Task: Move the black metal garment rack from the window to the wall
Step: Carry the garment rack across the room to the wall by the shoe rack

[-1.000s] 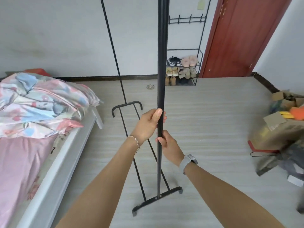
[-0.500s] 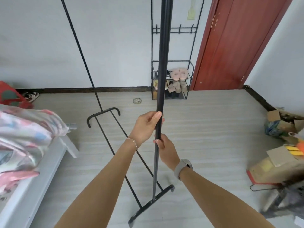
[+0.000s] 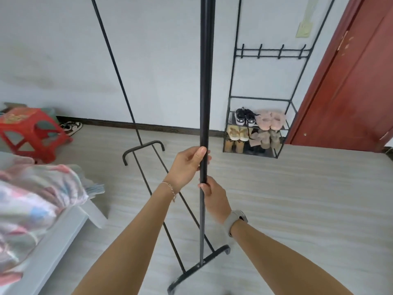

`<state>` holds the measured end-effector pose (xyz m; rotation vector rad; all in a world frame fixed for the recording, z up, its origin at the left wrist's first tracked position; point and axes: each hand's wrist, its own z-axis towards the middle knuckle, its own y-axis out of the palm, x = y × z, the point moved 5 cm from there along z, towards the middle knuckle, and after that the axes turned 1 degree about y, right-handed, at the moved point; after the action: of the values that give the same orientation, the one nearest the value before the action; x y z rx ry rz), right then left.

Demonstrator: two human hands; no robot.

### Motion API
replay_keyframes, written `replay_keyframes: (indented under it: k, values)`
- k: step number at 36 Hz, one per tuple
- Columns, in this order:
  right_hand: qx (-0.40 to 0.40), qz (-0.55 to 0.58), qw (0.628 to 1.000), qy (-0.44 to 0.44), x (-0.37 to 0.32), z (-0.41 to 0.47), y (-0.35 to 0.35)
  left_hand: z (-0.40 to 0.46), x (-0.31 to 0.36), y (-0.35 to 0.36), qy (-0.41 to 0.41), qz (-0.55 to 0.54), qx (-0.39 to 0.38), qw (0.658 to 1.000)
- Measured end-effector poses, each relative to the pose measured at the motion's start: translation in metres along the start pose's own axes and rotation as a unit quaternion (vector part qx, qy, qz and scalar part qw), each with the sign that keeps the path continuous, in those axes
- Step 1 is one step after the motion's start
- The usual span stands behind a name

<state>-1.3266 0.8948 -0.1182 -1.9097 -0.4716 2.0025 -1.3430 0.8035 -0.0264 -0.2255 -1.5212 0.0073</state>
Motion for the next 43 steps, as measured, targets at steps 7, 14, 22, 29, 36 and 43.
replay_keyframes:
  k: [7,14,22,29,36,43]
  values:
    - [-0.050,-0.007,0.998,-0.025,-0.006,0.121,0.023,0.102,-0.006,-0.039,-0.013,0.008,0.044,0.999]
    - [-0.073,-0.018,0.996,-0.046,-0.020,0.234,0.061,0.204,-0.020,-0.092,-0.022,0.007,0.087,0.996]
    - [-0.084,-0.013,0.996,-0.027,-0.032,0.346,0.098,0.307,-0.034,-0.146,-0.033,0.000,0.101,0.994]
    - [-0.085,-0.016,0.996,-0.014,-0.035,0.428,0.105,0.389,-0.035,-0.165,-0.035,0.025,0.099,0.994]
    - [-0.082,-0.020,0.995,-0.057,-0.033,0.497,0.083,0.473,-0.027,-0.164,0.005,-0.005,0.078,0.997]
    - [-0.087,-0.015,0.995,-0.052,-0.013,0.560,0.041,0.546,-0.022,-0.131,0.041,-0.002,0.065,0.997]
